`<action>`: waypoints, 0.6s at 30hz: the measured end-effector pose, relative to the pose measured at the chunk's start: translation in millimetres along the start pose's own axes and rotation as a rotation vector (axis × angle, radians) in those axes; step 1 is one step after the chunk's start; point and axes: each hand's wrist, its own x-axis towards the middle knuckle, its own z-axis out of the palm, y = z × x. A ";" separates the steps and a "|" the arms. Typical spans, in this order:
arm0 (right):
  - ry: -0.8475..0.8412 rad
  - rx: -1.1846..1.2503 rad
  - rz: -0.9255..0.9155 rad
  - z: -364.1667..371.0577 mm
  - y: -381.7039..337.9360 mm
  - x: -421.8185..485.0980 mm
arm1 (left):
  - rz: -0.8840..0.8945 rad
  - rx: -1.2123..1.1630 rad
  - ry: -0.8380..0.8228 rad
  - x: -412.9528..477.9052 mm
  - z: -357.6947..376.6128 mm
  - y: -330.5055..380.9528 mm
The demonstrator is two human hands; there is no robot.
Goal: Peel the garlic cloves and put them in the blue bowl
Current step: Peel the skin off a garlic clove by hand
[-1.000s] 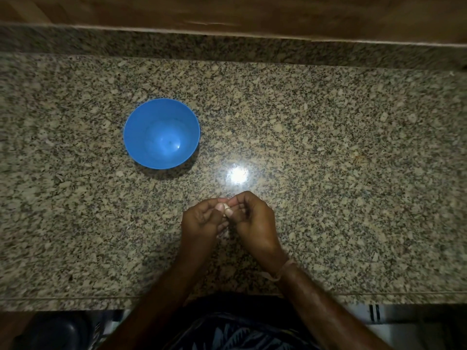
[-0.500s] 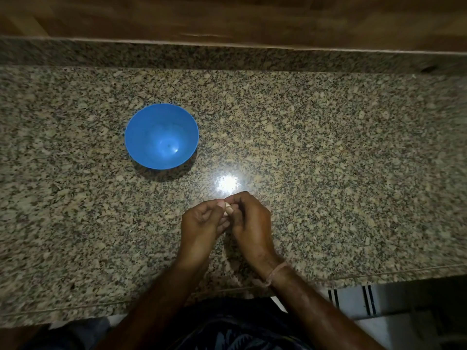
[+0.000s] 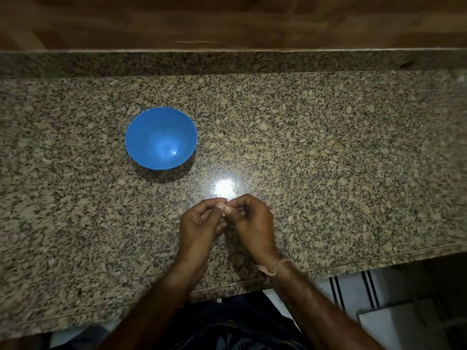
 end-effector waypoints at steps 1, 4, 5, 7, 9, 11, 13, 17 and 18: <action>-0.002 -0.001 0.015 0.3 0.4 0.1 | 0.014 0.014 0.002 -1.0 0.1 0.3; 0.025 -0.116 -0.035 2.1 5.0 -1.4 | 0.030 0.057 0.026 -2.1 0.1 -0.6; 0.033 -0.165 -0.082 3.1 7.3 -1.6 | 0.022 0.059 0.041 -2.2 0.9 -1.3; 0.040 -0.253 -0.182 5.4 11.5 -1.8 | -0.007 0.036 0.069 -2.1 2.4 -4.0; 0.053 -0.326 -0.261 7.2 13.7 -0.9 | -0.038 -0.018 0.091 -2.3 4.6 -4.7; 0.067 -0.322 -0.277 7.4 13.9 1.2 | -0.046 -0.042 0.103 -2.0 6.4 -4.4; 0.070 -0.264 -0.258 6.3 13.7 3.1 | -0.026 -0.005 0.110 0.1 6.7 -3.7; 0.051 -0.059 -0.148 -3.4 14.5 9.5 | 0.063 0.169 0.104 9.6 0.9 -5.0; 0.043 -0.020 -0.101 -8.0 17.3 13.1 | 0.127 0.265 0.108 12.9 -1.6 -5.2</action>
